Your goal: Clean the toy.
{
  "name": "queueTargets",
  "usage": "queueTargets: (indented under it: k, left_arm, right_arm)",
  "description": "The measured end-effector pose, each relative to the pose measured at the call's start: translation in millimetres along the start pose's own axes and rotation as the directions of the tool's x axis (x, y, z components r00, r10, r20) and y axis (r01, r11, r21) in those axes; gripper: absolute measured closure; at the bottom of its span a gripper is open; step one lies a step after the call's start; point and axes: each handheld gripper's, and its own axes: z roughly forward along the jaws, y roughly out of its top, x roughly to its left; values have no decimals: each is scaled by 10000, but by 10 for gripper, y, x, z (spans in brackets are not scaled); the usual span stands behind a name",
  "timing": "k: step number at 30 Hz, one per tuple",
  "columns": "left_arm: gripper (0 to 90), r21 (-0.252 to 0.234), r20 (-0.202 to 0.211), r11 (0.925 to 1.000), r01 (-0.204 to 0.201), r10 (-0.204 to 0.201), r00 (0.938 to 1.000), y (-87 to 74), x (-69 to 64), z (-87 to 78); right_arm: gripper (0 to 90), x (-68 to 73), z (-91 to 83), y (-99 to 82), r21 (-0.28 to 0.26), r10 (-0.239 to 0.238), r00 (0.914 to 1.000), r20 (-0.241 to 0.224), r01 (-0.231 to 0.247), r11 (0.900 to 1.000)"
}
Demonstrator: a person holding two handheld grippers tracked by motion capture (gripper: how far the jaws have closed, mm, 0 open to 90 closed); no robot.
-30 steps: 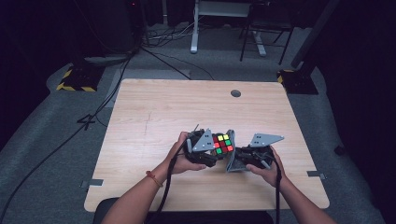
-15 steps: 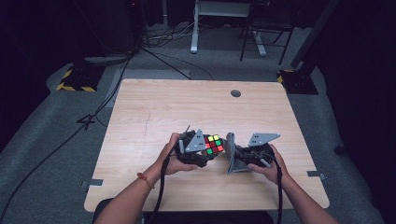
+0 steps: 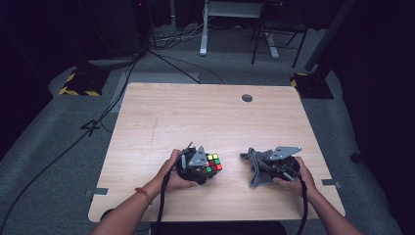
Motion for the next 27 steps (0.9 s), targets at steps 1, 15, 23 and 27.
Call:
queueTargets:
  k: [1, 15, 23, 27]
  left_arm:
    - [331, 29, -14, 10000, 39, -39, 10000, -12, 0, 19]
    - [311, 526, 387, 9974, 491, -512, 9979, -124, 2, 10]
    - [289, 958, 350, 9934, 636, -672, 9971, -227, -75, -165]
    - [283, 923, 345, 9924, 819, -854, 9958, -310, -95, -297]
  right_arm:
    - [679, -2, -2, -29, 44, 29, 10000, 35, -29, 10000]
    - [463, -14, -123, -92, -734, 421, 9991, 15, -419, 9964]
    - [408, 65, -237, -21, -1290, 359, 9986, 387, -306, 9912]
    - [383, 141, -261, 36, -1566, 262, 9989, 385, -199, 9875]
